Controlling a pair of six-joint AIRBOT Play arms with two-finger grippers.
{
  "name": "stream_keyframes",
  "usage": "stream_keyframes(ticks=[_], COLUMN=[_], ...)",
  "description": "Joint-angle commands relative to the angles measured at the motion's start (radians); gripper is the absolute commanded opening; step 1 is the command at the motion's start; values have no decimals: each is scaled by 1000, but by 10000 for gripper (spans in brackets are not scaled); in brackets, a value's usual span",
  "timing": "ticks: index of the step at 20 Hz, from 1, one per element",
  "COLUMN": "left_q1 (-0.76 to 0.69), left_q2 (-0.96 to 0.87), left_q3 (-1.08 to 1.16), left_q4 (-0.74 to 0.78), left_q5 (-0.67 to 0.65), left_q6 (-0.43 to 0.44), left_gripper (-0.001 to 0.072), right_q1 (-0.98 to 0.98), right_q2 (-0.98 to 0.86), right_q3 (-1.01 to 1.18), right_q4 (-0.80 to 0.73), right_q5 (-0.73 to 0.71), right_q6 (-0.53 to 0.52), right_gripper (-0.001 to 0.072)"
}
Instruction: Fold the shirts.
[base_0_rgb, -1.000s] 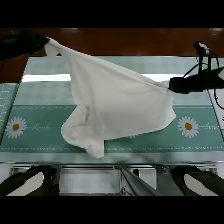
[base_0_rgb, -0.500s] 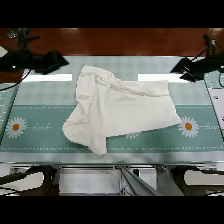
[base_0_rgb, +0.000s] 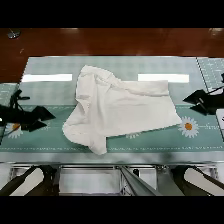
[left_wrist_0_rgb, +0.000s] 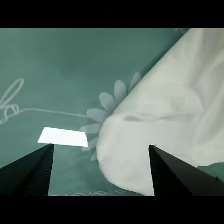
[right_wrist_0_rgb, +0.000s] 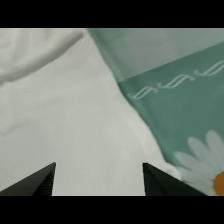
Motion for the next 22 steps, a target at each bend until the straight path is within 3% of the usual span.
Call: stream_keyframes(ticks=[1,7,13,14,15,16,20,22], left_q1=[46,-6,-220,-232,-233,-233,-233,-233], left_q2=[89,85,85,85,86,85,86,86], left_q3=[-234,-311,-357,-354,-349,-340,-313,-314], left_q4=[-204,-236,-360,-360,-360,-360,-360,-360], left_q5=[24,102,287,301,297,285,256,257], left_q6=[90,119,154,151,161,188,204,204], left_gripper=[699,699,678,476,71,28,28,27], right_q1=[-23,-22,-23,-25,-27,-27,-27,-27], right_q2=[133,154,154,154,154,154,154,154], right_q3=[-244,-268,-268,-265,-251,-230,-175,-203], right_q4=[232,211,210,201,166,108,-249,-328], right_q5=[-65,13,32,31,29,29,-5,-20], right_q6=[-143,-164,-153,-153,-148,-128,56,156], right_gripper=[622,622,622,622,622,622,622,622])
